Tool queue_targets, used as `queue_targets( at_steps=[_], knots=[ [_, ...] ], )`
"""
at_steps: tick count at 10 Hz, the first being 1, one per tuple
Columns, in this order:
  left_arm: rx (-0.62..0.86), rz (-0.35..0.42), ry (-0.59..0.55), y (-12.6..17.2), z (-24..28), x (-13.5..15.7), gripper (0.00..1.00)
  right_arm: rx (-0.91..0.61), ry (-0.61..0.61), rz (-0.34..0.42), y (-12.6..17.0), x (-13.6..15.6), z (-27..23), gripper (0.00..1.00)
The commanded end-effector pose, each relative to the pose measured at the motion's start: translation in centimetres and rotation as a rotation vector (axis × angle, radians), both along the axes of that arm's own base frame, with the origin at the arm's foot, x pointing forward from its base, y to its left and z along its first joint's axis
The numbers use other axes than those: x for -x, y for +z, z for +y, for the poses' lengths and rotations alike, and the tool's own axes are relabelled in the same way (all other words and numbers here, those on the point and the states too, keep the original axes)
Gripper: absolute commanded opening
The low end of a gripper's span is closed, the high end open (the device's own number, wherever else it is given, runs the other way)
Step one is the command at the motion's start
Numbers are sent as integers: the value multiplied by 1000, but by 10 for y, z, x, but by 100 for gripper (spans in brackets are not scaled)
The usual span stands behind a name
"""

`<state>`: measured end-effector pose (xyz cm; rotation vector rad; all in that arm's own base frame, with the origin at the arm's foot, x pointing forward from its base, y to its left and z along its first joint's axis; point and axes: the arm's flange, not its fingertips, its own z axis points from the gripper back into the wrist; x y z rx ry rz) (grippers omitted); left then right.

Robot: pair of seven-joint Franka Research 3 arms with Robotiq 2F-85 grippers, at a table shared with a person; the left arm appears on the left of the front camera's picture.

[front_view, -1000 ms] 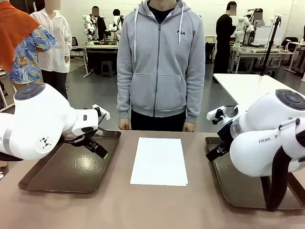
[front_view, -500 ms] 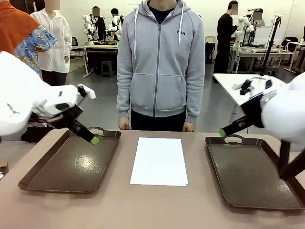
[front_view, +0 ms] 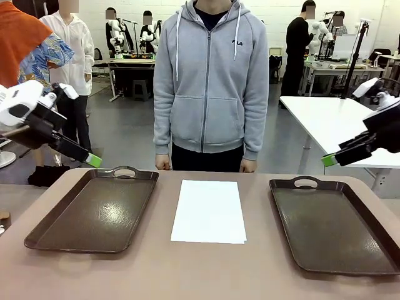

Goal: Sort the A4 documents.
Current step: Receive the A4 Paper.

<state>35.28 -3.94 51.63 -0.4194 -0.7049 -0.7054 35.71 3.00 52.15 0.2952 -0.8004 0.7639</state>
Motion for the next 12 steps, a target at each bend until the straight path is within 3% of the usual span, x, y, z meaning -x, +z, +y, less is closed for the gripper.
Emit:
queue_targets(
  at_steps=[1,2,6,8,12],
  knots=[
    [54,-50,-50,1,19,10,100,-41,-20,-7,-28,53,-16,100],
    [19,-65,-21,1,23,8,100,-57,-18,-17,-26,59,-22,100],
    [-113,-104,-107,-4,30,12,100,-95,-19,-8,-28,65,-33,100],
    [-65,-110,-161,-1,38,15,100,-97,-4,13,-29,58,-33,100],
    [-4,-114,-164,1,57,25,100,-91,53,39,-26,58,-34,100]
  ],
)
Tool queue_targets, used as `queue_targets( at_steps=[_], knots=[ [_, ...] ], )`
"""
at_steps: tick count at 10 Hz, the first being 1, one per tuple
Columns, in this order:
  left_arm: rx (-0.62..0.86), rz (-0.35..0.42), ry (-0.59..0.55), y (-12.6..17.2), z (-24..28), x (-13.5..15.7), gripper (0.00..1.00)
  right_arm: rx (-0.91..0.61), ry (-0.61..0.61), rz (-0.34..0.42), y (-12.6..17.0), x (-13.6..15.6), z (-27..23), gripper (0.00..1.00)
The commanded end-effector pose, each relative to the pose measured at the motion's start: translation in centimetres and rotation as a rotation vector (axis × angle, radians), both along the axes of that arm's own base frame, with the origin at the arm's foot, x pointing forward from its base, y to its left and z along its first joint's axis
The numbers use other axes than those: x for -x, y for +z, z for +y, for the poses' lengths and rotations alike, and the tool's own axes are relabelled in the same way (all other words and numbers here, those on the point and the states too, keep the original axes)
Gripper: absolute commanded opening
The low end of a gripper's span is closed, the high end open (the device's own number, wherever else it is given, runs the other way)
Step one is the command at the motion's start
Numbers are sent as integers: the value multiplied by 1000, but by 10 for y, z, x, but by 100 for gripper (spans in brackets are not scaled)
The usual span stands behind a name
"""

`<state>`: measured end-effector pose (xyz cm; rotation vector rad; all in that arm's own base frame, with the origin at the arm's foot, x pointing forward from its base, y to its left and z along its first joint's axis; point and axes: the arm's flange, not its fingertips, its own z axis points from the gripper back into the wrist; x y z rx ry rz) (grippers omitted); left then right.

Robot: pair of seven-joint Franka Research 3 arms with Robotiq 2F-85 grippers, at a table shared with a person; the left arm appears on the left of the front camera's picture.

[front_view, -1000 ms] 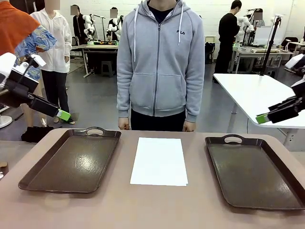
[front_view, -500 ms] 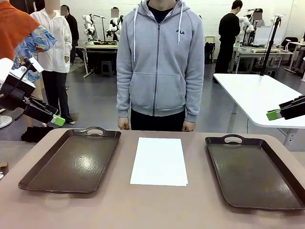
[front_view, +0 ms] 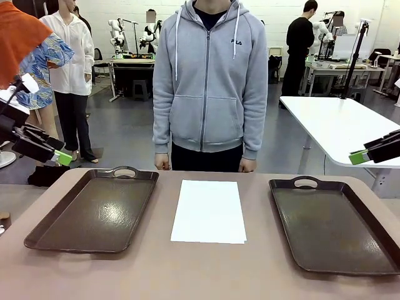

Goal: Sort the A4 documents.
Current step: Receive the A4 Paper.

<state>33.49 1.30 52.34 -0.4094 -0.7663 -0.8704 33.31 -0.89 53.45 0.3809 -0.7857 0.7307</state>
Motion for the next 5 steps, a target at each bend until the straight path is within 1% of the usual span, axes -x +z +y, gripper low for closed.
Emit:
queue_targets(
  at_steps=[1,3,5],
  knots=[
    [25,-9,-30,-6,5,9,100,-27,60,0,-38,33,4,100],
    [47,3,-56,-7,5,10,100,-30,87,10,-36,33,3,100],
    [55,-2,-63,-6,6,11,100,-41,110,14,-35,33,4,100]
  ],
)
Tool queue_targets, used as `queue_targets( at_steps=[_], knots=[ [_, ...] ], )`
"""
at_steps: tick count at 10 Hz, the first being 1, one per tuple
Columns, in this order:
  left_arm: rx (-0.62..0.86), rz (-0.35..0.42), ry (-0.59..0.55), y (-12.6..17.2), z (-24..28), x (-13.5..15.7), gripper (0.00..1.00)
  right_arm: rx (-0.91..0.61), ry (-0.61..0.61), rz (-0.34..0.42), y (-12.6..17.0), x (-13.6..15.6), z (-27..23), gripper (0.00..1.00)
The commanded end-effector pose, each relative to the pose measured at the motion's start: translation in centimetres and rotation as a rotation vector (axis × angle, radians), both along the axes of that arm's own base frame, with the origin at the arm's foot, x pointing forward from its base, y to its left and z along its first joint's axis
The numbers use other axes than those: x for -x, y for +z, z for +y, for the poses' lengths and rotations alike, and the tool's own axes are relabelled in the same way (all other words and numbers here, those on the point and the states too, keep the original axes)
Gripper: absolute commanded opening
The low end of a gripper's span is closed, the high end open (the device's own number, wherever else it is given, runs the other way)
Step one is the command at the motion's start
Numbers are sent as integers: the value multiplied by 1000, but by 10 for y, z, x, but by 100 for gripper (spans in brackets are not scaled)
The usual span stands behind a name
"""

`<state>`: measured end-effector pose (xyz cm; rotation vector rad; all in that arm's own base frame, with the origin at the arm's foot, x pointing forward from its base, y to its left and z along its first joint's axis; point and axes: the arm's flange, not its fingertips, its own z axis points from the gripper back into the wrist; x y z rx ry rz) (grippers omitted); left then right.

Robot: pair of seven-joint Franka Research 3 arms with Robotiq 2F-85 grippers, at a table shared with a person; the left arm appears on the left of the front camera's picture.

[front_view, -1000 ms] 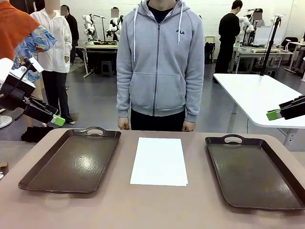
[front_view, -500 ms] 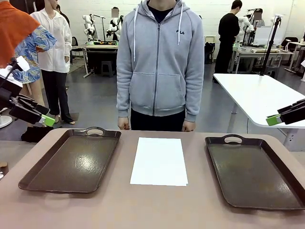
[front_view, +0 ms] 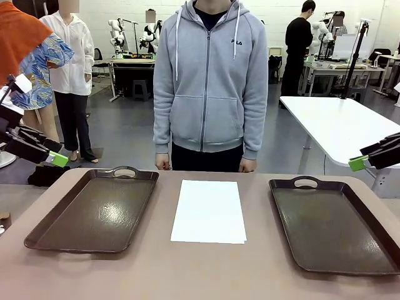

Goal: Sort the A4 documents.
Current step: Receive the A4 Paper.

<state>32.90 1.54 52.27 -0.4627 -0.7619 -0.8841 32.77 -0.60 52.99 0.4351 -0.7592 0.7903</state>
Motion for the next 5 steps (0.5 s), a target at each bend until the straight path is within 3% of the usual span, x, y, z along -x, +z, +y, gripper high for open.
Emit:
queue_targets(
  at_steps=[1,5],
  knots=[
    [30,-25,-44,-4,3,5,100,-29,45,-6,-31,27,2,100],
    [24,-18,-55,-4,1,3,100,-18,23,-10,-29,25,1,100]
  ],
)
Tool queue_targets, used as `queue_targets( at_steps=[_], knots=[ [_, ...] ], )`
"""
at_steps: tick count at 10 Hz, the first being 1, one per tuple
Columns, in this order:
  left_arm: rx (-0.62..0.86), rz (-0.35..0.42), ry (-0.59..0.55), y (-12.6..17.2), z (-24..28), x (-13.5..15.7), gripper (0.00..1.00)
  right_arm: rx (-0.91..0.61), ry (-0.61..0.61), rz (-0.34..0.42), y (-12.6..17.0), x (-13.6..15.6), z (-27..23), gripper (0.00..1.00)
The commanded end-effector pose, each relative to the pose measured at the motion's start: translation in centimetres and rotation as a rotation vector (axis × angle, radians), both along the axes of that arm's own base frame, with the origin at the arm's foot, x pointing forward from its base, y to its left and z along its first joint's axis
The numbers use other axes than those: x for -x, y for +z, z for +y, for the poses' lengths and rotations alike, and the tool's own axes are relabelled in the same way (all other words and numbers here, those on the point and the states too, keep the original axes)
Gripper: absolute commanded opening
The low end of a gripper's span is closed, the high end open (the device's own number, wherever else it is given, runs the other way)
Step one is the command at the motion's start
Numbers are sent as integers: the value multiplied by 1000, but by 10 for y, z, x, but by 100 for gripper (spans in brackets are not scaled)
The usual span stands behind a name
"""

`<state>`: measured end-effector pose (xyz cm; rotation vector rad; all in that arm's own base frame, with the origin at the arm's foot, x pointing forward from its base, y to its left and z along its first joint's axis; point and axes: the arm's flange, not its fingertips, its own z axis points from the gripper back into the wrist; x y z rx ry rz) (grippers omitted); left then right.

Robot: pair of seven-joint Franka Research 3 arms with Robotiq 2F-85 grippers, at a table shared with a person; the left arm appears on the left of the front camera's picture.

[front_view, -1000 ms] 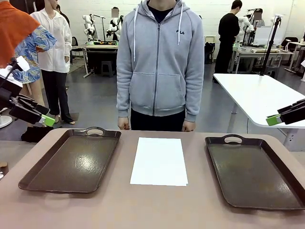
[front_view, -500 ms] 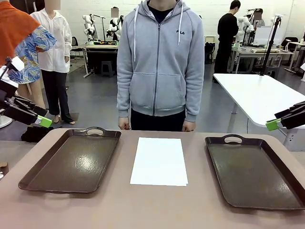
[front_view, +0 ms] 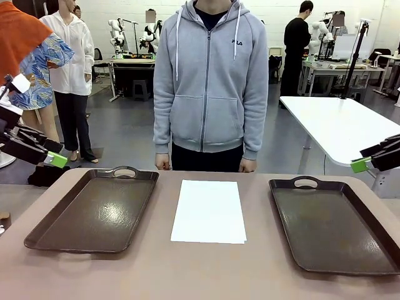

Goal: Sort the A4 documents.
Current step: Receive the A4 Paper.

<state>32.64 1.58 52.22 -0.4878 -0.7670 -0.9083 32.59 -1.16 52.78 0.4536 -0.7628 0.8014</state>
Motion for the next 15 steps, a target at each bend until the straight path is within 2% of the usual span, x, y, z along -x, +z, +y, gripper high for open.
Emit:
queue_targets(
  at_steps=[1,2,15],
  knots=[
    [2,1,-4,-3,1,0,100,2,13,-7,-28,22,9,100],
    [0,0,0,0,0,0,100,0,0,0,0,0,0,100],
    [0,0,0,0,0,0,100,0,0,0,0,0,0,100]
  ],
)
